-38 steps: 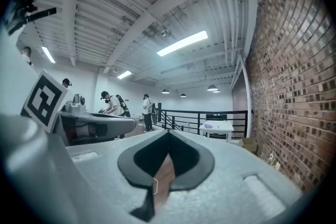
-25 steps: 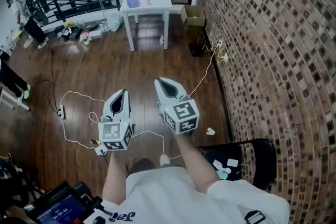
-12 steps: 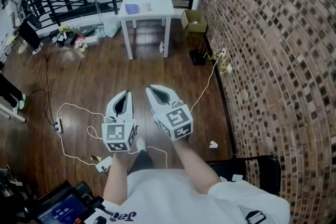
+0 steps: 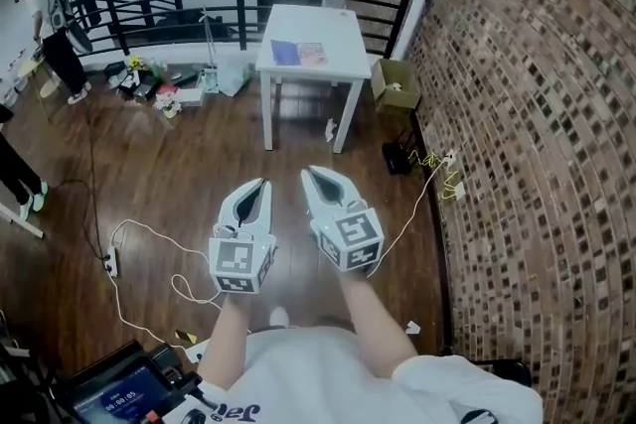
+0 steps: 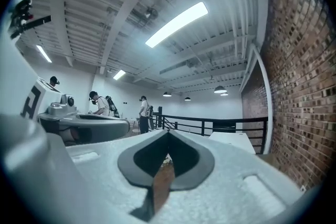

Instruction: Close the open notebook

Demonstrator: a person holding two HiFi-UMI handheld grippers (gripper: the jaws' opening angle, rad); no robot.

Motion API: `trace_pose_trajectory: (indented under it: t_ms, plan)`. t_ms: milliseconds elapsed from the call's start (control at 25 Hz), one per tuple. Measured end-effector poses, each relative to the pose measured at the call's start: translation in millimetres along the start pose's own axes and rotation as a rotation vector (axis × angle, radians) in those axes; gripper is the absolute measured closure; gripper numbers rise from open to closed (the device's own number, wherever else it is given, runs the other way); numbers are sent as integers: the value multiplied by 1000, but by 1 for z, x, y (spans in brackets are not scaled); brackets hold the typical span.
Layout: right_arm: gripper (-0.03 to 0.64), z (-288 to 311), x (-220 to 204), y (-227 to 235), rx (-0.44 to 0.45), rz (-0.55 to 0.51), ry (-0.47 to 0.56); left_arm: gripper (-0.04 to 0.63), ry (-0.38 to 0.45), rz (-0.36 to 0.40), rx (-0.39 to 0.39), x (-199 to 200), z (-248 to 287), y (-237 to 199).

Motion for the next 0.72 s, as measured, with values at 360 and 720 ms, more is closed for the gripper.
trace_pose_trajectory:
  t_ms: [360, 720]
  plan:
    - [630, 102, -44, 45, 49, 1, -42, 580, -39, -56, 59, -56, 93, -74]
    - [630, 204, -76, 203, 78, 20, 14, 580, -47, -7, 125, -111, 256, -98]
Point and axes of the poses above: the fingertips, and each gripper's own axes: z forward along the fingers, y to its right, x out of its top, the point moved 8 cm from there along -z, backward along the fingers, and after that the axes turned 15 degrees about y, right-handed, at the moved point
